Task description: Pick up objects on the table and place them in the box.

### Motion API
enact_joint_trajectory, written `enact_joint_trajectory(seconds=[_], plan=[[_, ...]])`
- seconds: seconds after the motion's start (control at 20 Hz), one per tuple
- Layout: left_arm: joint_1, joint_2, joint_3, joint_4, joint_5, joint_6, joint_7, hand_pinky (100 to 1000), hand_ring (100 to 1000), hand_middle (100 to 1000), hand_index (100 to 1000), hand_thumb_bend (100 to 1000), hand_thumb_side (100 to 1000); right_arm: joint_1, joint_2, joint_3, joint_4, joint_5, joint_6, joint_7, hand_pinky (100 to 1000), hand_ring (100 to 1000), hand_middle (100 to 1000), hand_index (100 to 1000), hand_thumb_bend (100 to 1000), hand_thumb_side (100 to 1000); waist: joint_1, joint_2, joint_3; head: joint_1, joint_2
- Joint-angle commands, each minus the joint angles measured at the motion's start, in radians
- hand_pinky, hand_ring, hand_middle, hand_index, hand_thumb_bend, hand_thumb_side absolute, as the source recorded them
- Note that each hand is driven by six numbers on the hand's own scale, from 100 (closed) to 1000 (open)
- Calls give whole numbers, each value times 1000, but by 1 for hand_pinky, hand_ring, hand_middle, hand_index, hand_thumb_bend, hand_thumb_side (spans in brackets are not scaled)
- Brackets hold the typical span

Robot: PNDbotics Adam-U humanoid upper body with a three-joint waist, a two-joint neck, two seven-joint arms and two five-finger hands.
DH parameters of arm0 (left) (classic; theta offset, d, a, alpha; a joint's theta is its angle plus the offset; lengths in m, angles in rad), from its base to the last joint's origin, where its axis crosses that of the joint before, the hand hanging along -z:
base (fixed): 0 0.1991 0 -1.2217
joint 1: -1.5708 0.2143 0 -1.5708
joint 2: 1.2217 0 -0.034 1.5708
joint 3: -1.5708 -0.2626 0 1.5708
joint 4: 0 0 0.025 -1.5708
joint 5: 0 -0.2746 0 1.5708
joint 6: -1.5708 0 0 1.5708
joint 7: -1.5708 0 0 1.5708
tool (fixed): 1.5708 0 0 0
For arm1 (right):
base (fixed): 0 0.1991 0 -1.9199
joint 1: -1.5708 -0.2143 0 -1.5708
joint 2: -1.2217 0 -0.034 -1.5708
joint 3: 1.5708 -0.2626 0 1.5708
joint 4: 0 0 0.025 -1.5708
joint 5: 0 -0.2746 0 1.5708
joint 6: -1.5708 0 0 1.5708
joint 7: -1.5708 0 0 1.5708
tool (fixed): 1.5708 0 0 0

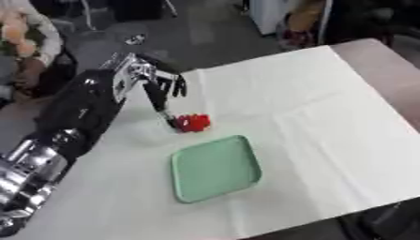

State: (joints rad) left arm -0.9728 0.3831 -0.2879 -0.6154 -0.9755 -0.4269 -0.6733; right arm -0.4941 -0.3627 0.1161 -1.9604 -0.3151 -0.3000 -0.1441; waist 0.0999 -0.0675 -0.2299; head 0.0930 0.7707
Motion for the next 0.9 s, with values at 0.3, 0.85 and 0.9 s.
enact_joint_trajectory(seconds=[0.3,0.85,0.9], plan=[[13,-15,38,29,-89,-90,29,606,582,679,835,792,436,-33,5,16,-31,-16,22,56,422,662,626,649,100,835,-1,-2,-16,30,-1],[5,-19,55,28,-236,-40,218,625,612,743,842,783,430,-44,13,17,-39,-24,32,89,422,661,625,649,100,836,1,7,-25,44,-1],[6,-20,60,32,-251,-33,231,626,615,748,843,781,429,-45,13,18,-40,-24,32,91,422,661,626,649,100,836,1,8,-25,45,-1]])
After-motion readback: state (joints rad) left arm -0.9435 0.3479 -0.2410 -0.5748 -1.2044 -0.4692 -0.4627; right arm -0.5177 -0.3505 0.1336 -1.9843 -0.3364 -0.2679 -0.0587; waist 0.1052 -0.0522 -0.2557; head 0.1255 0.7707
